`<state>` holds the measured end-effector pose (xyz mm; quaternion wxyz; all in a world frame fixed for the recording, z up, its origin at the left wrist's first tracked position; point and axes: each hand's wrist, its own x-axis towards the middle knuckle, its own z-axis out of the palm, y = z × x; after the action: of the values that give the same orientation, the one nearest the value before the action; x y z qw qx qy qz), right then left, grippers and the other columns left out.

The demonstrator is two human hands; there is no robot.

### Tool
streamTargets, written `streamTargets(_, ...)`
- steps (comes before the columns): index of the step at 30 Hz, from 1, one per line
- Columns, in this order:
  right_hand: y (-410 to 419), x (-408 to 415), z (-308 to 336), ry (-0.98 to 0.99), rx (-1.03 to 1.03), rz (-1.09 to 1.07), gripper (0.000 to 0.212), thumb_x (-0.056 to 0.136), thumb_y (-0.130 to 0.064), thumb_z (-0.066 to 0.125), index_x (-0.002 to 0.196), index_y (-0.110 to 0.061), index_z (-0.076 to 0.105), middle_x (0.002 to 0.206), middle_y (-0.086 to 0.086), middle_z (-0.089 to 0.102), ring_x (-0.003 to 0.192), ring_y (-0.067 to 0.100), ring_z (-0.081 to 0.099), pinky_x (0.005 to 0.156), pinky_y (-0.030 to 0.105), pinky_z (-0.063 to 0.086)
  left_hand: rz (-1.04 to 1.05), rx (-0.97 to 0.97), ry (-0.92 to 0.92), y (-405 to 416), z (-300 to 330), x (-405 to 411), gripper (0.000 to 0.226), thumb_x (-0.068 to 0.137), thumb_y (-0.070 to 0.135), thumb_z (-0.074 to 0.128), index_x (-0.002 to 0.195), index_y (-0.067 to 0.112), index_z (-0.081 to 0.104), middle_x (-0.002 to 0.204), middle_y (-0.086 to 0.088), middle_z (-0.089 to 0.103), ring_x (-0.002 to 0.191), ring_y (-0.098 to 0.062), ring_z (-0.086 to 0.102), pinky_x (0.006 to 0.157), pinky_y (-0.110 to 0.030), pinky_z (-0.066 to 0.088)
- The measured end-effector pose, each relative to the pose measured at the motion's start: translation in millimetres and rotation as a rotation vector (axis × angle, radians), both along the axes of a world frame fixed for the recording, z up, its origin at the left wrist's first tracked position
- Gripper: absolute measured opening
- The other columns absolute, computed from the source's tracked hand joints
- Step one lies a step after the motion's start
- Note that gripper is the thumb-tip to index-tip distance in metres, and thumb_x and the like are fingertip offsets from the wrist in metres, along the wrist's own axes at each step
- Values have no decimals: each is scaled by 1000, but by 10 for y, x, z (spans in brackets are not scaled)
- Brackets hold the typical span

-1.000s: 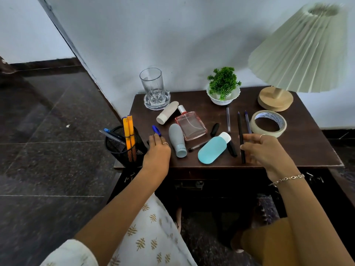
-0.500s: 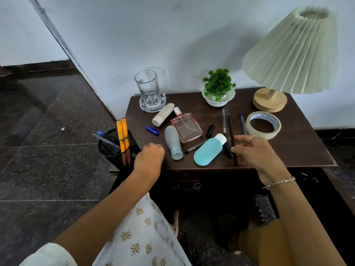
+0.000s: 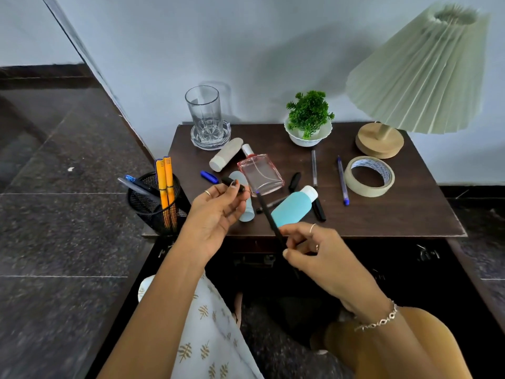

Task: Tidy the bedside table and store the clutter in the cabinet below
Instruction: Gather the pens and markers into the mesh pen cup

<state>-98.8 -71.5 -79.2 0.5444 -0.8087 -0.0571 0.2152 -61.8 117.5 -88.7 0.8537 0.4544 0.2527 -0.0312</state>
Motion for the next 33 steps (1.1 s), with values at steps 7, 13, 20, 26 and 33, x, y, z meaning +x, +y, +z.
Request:
streamTargets(7,75,-11,14,-31,-86,58,33,86,-11,61,99,-41,58,81,-9,59,75,6,58,65,10,49,-92,-16,-44,-66,-7,-41,13,90,7,57,99,13,65,81,-3,73,72,-10,68,67,-23,55)
streamTargets(13,64,-5,-17,-30,-97,36,31,86,-10,62,103,-36,60,82,-7,60,75,6,58,63,11,48,-97,-32,-36,-99,15,-52,14,90,9,57,96,16,67,82,-1,73,72,-8,69,75,-27,52)
streamTargets(20,16,9,-19,-60,-112,1,29,86,-11,62,107,-31,61,83,-7,59,78,10,60,67,11,51,-24,6,-36,-97,7,-27,18,90,5,56,106,13,62,76,-1,73,68,-9,69,67,-24,57)
streamTargets(26,-44,51,7,-113,-38,-114,31,85,-8,61,94,-38,62,87,1,64,84,17,61,71,17,52,-86,293,-83,-172,24,-59,24,90,7,57,91,29,66,89,2,64,80,-9,62,78,-27,56)
streamTargets(33,-197,142,20,-172,-32,-250,31,84,-5,59,98,-31,66,83,-4,62,79,12,58,69,16,49,-162,348,-130,-164,-2,-64,25,87,6,60,93,28,70,83,4,61,80,-11,57,80,-27,56)
